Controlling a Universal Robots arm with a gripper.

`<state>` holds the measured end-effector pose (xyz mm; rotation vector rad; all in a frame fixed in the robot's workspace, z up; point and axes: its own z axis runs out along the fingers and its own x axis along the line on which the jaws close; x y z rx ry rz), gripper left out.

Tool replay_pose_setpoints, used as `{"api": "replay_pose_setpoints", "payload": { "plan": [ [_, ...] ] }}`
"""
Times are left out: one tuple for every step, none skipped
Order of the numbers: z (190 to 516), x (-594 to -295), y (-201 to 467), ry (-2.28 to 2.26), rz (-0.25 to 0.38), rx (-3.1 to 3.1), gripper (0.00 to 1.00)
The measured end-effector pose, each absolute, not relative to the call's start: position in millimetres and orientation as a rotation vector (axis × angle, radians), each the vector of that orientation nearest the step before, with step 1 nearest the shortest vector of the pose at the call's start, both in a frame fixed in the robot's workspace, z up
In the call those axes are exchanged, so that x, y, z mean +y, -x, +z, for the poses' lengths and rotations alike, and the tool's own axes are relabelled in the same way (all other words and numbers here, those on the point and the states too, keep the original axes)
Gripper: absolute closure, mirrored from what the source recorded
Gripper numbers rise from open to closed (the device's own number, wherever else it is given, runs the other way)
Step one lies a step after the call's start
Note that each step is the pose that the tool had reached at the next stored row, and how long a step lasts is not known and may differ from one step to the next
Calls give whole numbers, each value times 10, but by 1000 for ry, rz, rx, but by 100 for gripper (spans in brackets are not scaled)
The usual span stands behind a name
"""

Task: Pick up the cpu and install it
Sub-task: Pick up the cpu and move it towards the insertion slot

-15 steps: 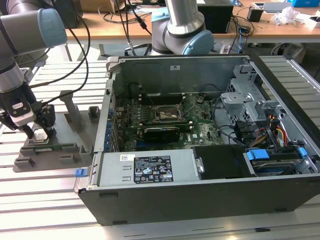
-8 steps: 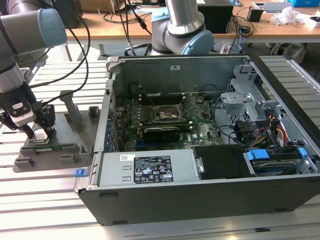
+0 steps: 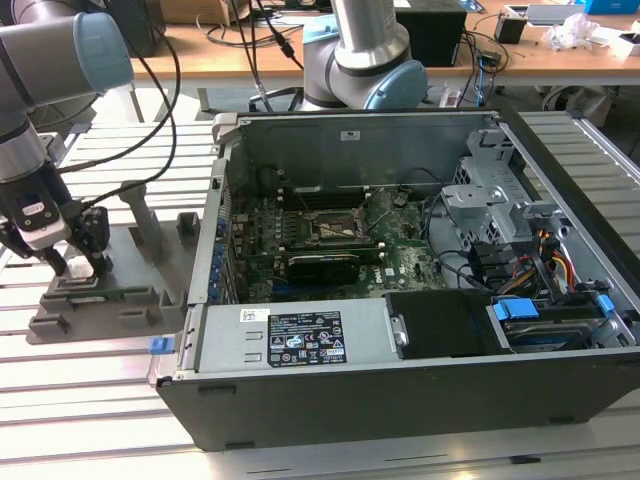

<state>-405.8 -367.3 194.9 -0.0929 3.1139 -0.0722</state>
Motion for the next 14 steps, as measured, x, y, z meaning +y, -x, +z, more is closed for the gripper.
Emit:
{"api": "replay_pose_setpoints", "payload": {
  "plan": [
    [1973, -3673, 4058, 93, -72, 3114, 45],
    [2005, -3673, 4058, 93, -72, 3114, 45],
    [2022, -3673, 4058, 93, -72, 3114, 45],
    [2052, -3673, 4058, 93, -72, 3114, 45],
    [2073, -3673, 4058, 93, -72, 3114, 45],
    [2102, -3673, 4058, 93, -72, 3114, 45],
    [2118, -3673, 4058, 93, -72, 3114, 45],
    [2146, -3673, 4058, 93, -72, 3114, 45],
    [2165, -3672, 4058, 93, -72, 3114, 45],
    [2187, -3670, 4058, 93, -72, 3114, 45],
    [2214, -3657, 4058, 93, -72, 3114, 45],
    [2249, -3645, 4058, 93, -72, 3114, 45],
    [2276, -3640, 4058, 93, -72, 3114, 45],
    [2305, -3638, 4058, 93, -72, 3114, 45]
  ]
}}
